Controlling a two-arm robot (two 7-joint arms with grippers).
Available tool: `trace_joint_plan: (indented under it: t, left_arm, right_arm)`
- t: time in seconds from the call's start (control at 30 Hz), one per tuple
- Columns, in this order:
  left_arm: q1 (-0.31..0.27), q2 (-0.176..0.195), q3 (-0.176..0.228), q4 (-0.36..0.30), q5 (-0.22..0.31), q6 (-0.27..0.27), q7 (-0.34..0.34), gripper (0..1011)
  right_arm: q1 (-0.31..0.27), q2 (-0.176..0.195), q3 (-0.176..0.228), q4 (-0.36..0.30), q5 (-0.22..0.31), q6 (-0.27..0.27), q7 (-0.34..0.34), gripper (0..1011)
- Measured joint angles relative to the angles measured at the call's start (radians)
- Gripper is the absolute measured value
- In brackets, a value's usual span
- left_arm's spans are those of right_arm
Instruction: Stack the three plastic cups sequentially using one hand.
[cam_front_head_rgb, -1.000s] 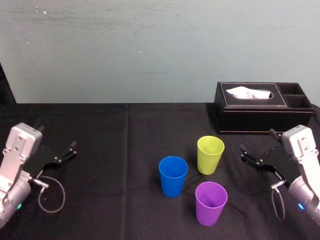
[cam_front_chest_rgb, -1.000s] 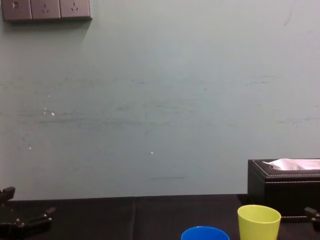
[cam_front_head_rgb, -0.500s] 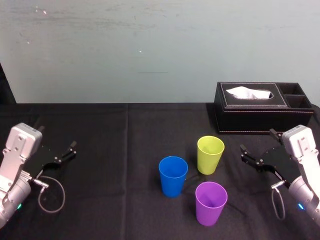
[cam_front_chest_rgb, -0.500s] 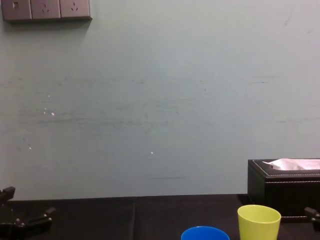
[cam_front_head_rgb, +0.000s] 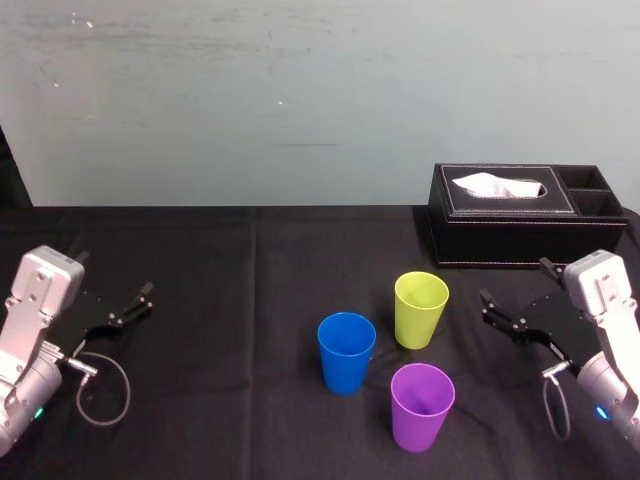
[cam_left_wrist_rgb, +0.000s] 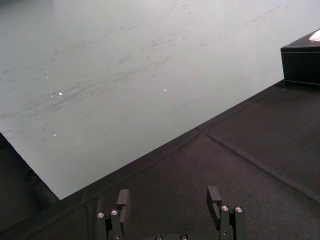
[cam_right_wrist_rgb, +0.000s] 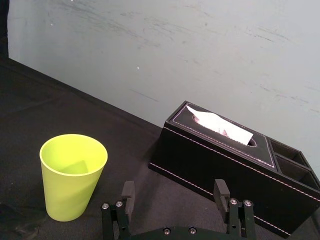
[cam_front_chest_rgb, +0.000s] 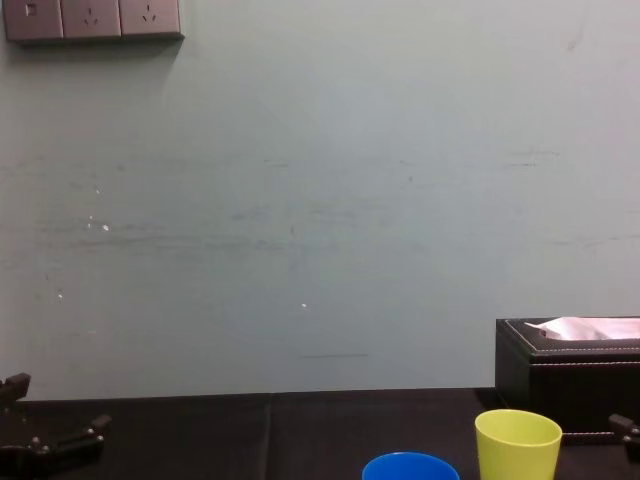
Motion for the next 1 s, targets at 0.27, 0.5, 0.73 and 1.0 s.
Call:
trace_joint_plan:
  t: [0.27,0.5,0.73,1.0]
  left_arm:
    - [0.000,0.000,0.000,0.000,0.000,0.000,0.000,1000]
    - [0.000,0.000,0.000,0.000,0.000,0.000,0.000,1000]
    - [0.000,0.000,0.000,0.000,0.000,0.000,0.000,1000]
    - [0.000,0.000,0.000,0.000,0.000,0.000,0.000,1000]
  right_arm:
    - [0.000,0.000,0.000,0.000,0.000,0.000,0.000,1003]
    - [0.000,0.000,0.000,0.000,0.000,0.000,0.000,1003]
    - [-0.003,-0.002,0.006,-0.004,0.003,-0.002,0.003,1003]
    - [-0.039,0.002,0.047,-0.066,0.027,-0.006,0.024,1003]
